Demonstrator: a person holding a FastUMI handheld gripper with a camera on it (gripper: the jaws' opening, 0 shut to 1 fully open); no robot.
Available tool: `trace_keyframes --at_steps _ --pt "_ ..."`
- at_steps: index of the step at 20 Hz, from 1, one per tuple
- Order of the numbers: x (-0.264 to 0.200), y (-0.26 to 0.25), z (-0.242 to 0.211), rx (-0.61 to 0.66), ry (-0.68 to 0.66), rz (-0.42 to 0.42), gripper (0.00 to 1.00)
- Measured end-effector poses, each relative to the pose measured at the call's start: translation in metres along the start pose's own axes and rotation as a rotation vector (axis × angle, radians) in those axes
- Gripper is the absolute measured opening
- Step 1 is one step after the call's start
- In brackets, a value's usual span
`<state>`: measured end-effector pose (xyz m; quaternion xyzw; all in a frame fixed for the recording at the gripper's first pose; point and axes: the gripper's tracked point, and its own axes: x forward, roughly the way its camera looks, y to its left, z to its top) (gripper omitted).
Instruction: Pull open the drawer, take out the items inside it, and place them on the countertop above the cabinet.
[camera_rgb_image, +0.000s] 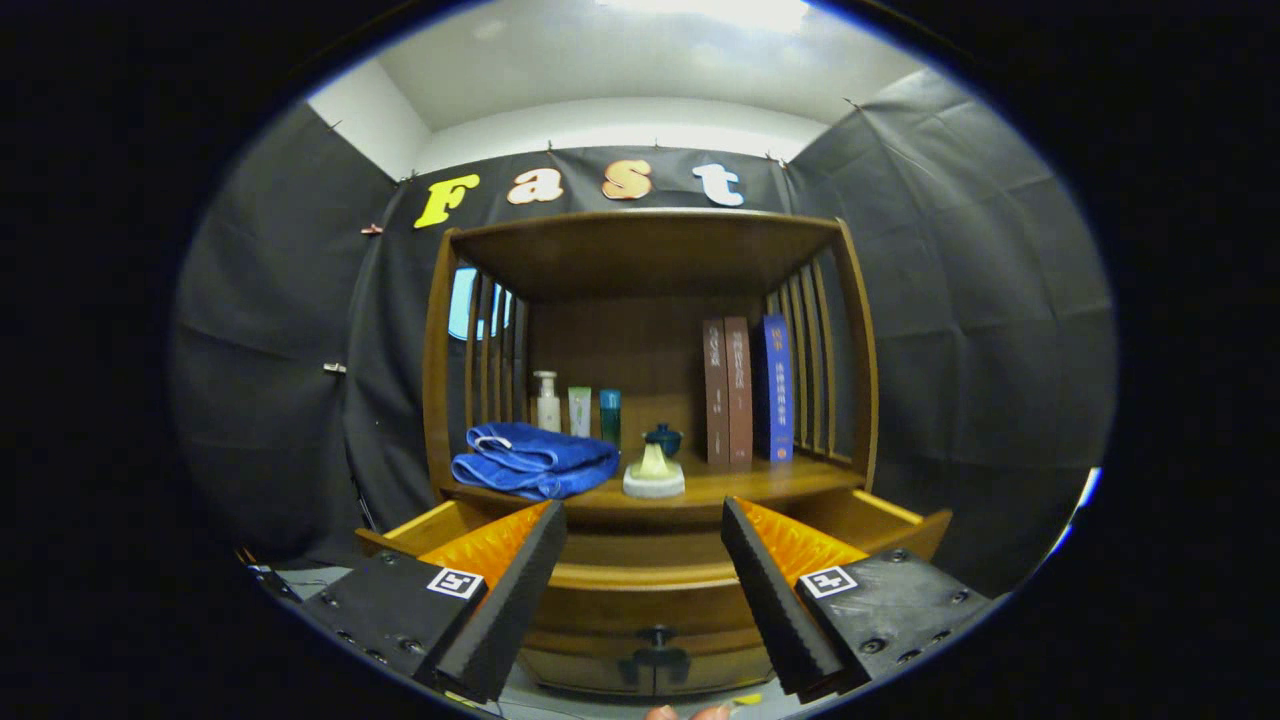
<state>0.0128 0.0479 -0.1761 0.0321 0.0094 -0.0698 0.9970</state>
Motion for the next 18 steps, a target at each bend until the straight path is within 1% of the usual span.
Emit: trace_keyframes --at_steps 4,9,12,18 --pt "-0.005 0.005 -0.046 -0.051 0.052 0.011 0.99" --pt "-0.004 0.004 -0.090 -0.058 0.123 -0.003 0.99" --pt "0.003 0.001 -0.105 -0.068 0.157 -0.014 0.99" --pt "0.017 -0.008 -0.120 -0.065 0.186 -0.041 0.99"
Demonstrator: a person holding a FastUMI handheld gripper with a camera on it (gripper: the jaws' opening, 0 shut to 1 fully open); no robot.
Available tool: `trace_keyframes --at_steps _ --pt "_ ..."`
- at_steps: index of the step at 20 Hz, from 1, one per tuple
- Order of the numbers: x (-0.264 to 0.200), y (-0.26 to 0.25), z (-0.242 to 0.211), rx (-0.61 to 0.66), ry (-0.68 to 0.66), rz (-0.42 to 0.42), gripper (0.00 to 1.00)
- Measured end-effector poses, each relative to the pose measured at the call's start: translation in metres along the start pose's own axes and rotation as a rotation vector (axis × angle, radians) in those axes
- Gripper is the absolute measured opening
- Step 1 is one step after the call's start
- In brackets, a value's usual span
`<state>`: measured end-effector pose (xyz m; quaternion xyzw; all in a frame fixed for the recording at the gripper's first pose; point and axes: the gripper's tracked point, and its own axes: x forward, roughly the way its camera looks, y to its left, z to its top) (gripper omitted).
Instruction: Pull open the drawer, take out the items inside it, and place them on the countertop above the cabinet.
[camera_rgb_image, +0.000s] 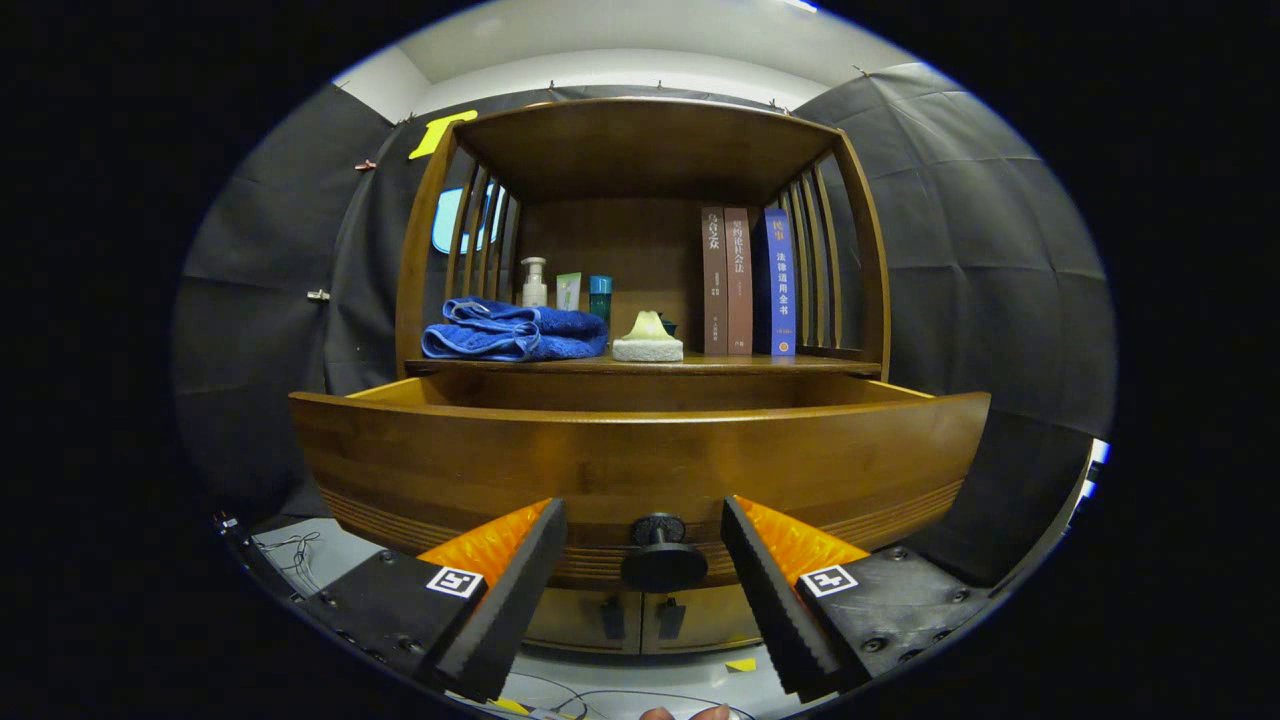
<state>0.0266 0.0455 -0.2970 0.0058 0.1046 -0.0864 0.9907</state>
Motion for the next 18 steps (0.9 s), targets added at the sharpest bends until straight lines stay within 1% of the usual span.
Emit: trace_keyframes --at_steps 5,9,14,18 --pt "0.002 0.005 0.000 0.018 -0.004 0.034 0.99" --pt "0.010 0.005 0.008 0.007 -0.024 0.027 0.99" --pt "0.050 0.007 0.008 0.031 0.057 0.028 0.99" --pt "0.081 0.009 0.008 0.061 0.093 0.022 0.99"
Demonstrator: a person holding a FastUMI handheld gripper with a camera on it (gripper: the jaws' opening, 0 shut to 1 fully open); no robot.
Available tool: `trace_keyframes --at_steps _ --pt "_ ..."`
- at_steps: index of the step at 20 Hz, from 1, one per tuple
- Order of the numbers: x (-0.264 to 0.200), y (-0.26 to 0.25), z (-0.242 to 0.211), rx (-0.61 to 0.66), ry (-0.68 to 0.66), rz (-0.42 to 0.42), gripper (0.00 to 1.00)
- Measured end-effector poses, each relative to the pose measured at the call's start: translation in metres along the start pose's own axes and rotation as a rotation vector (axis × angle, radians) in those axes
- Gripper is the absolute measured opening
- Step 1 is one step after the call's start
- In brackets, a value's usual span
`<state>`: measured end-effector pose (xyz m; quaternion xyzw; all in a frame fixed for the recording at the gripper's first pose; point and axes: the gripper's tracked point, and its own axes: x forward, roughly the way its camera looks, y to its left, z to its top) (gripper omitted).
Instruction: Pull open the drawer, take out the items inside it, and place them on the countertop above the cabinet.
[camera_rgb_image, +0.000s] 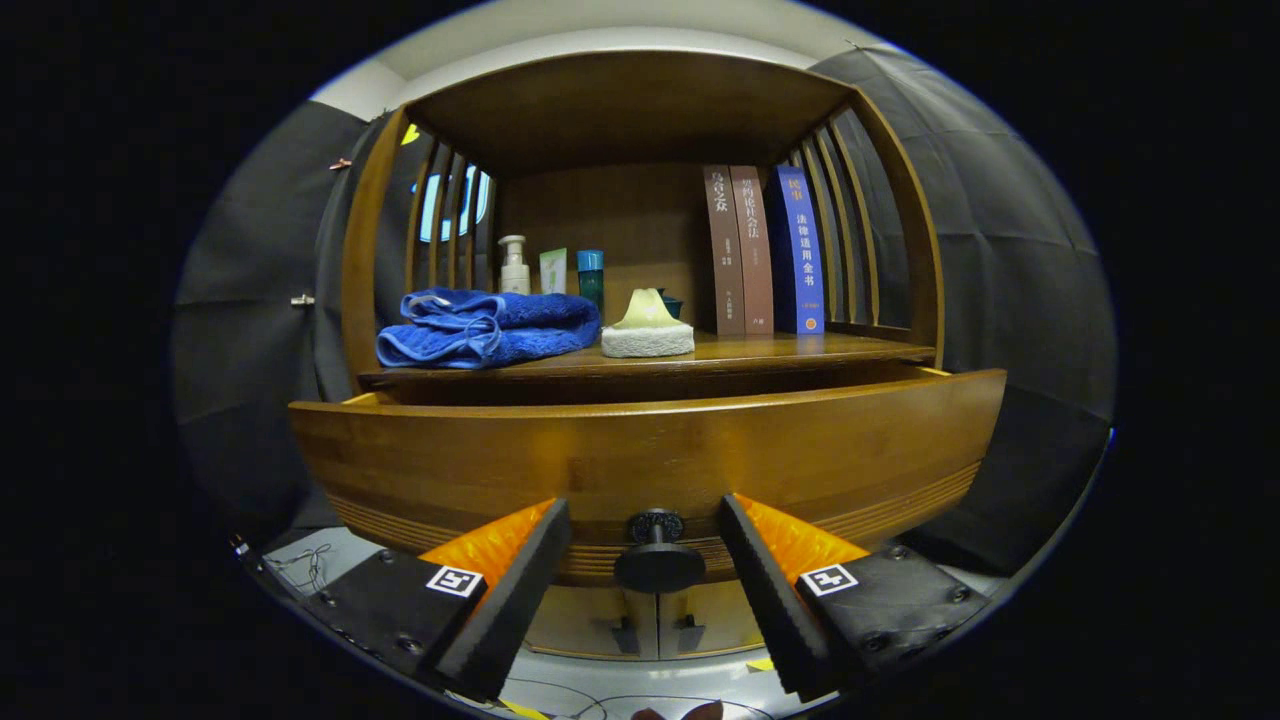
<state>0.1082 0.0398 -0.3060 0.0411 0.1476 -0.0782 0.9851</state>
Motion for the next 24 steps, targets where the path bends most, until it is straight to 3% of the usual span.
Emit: trace_keyframes --at_steps 12,24 --pt "0.058 0.000 0.001 -0.033 0.029 -0.009 1.00" --pt "0.061 -0.005 0.002 -0.081 0.039 -0.017 0.99"
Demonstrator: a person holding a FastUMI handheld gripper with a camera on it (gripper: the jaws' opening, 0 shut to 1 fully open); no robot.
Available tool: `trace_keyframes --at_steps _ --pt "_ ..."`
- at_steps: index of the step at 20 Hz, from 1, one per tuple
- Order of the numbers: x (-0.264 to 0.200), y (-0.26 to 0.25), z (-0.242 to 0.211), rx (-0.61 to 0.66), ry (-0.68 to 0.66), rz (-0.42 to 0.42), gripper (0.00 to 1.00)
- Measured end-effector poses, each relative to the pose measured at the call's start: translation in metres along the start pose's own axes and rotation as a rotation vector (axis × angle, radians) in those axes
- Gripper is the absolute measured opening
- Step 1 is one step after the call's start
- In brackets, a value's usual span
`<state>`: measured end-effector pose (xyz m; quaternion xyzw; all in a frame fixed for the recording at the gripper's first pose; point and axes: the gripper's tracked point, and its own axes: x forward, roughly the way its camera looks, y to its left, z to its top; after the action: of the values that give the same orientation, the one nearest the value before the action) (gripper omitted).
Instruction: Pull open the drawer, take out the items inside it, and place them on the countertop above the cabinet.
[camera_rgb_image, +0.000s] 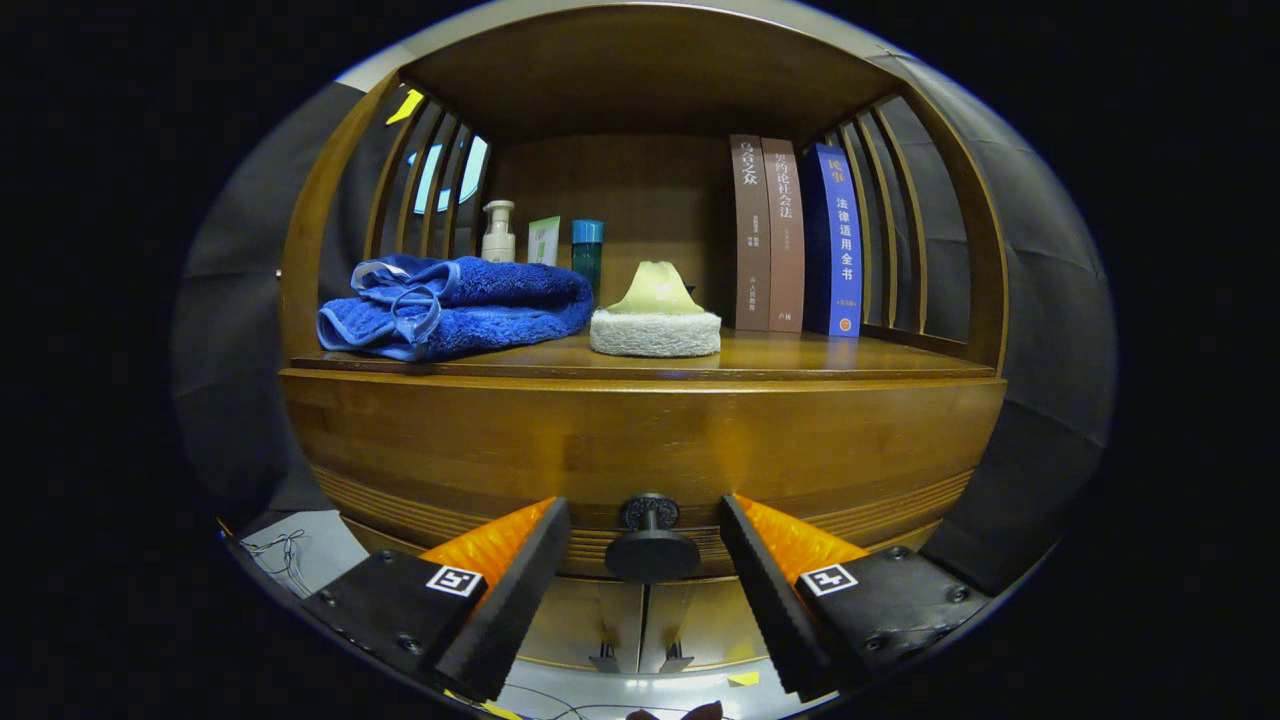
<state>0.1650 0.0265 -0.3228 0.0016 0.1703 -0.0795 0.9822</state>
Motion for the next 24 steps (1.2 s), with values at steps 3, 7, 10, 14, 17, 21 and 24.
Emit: trace_keyframes --at_steps 3,7,10,14,17,21,24 --pt "-0.015 -0.014 0.027 0.010 -0.047 -0.021 1.00" --pt "-0.057 -0.018 0.065 0.026 -0.066 -0.006 0.99" --pt "-0.091 -0.017 0.089 0.013 -0.056 0.017 0.99" --pt "-0.149 -0.012 0.124 0.045 -0.081 0.057 0.99" --pt "-0.192 -0.020 0.156 0.078 -0.142 0.044 0.99" --pt "-0.250 -0.034 0.183 0.084 -0.187 0.036 0.99" --pt "-0.284 -0.044 0.194 0.004 -0.216 0.045 0.99"
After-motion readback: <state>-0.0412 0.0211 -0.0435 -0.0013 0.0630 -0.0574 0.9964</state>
